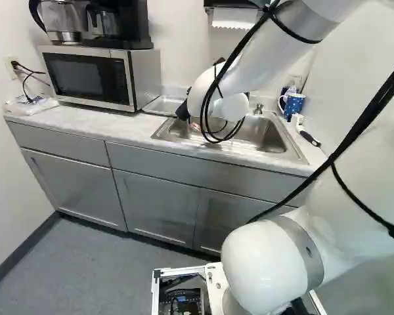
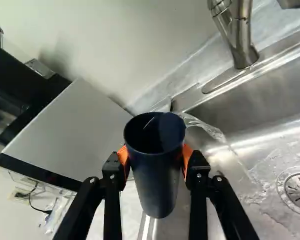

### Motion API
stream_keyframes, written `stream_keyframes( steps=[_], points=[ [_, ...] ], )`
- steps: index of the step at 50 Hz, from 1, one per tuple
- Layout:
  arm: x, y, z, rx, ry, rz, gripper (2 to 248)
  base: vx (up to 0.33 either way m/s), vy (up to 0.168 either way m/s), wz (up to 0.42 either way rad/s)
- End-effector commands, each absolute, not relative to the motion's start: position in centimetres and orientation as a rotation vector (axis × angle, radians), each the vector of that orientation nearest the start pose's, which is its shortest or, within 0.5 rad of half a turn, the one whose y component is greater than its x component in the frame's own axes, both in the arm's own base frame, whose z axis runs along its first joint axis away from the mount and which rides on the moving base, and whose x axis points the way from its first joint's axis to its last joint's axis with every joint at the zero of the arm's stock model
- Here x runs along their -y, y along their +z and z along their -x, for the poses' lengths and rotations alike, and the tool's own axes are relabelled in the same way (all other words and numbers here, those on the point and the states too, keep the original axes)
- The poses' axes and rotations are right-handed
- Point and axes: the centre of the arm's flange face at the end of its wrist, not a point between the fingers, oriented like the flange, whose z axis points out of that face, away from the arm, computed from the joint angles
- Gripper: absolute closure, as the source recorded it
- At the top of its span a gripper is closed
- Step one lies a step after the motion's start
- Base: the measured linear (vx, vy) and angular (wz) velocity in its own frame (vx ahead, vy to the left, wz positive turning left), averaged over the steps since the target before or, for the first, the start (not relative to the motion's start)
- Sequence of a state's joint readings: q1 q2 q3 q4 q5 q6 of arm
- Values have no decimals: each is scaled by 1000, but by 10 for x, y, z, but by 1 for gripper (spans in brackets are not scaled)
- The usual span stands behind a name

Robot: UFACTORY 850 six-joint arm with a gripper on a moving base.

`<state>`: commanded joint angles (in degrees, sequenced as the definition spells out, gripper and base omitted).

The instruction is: Rinse the cup and place it in the tray

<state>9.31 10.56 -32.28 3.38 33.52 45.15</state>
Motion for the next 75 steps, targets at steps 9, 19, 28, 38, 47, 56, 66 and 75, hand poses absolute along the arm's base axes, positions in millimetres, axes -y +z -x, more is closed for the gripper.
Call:
stream_keyframes(
  steps=[9,19,28,38,47,56,66,75],
  points=[
    [-64,517,-411,-800,-1419,1904,128,0,0,0],
    [-64,518,-411,-881,-1366,1821,128,0,0,0],
    [-64,519,-411,-949,-1316,1744,128,0,0,0],
    [-64,520,-412,-1018,-1259,1658,128,0,0,0],
    [-64,521,-412,-1078,-1203,1581,128,0,0,0],
    [-64,522,-412,-1135,-1145,1505,128,0,0,0],
    [-64,523,-412,-1193,-1079,1420,128,0,0,0],
    [-64,524,-412,-1242,-1018,1343,128,0,0,0]
  ],
)
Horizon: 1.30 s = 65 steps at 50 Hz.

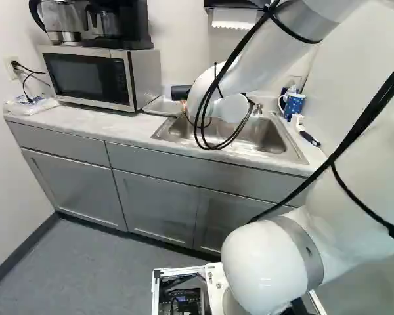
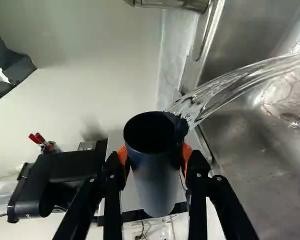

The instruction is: Rinse the cup and place it in the tray

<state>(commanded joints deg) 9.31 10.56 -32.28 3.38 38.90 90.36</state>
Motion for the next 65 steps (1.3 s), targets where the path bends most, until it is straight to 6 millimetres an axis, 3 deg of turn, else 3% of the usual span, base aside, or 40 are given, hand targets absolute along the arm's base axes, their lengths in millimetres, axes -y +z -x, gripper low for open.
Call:
stream_keyframes(
  steps=[65],
  points=[
    [-64,528,-413,-1497,-556,803,128,0,0,0]
  ],
)
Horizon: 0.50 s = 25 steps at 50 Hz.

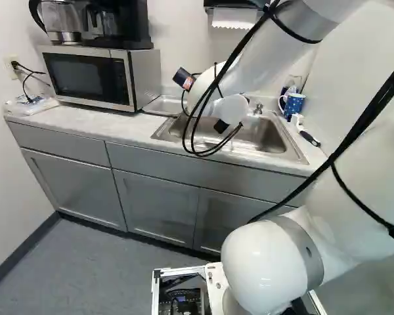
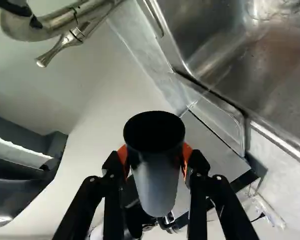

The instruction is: Rinse the cup and place it in the tray

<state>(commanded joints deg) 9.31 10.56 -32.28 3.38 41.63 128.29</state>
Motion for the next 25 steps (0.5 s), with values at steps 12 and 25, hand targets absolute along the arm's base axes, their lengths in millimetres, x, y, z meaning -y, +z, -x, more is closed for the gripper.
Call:
stream_keyframes(
  steps=[12,25],
  points=[
    [-64,528,-413,-1497,-556,803,128,0,0,0],
    [-64,528,-413,-1497,-556,803,128,0,0,0]
  ],
)
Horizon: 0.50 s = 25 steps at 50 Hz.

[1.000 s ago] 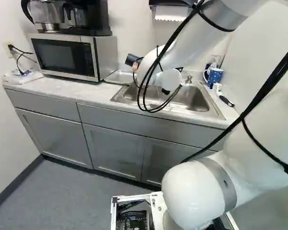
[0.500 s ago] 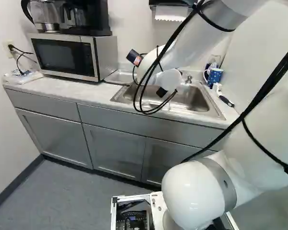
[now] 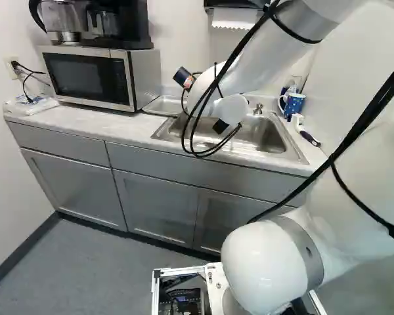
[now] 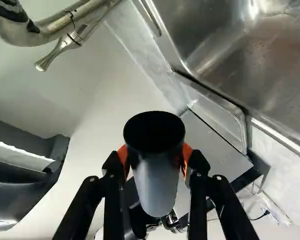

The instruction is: Rinse the cup and place it in the tray

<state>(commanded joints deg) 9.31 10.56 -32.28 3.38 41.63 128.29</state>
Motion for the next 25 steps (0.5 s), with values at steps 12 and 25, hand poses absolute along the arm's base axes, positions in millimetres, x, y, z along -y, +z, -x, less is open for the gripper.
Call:
stream_keyframes(
  steps=[12,25],
  points=[
    [-64,528,-413,-1497,-556,803,128,0,0,0],
    [-64,528,-413,-1497,-556,803,128,0,0,0]
  ],
)
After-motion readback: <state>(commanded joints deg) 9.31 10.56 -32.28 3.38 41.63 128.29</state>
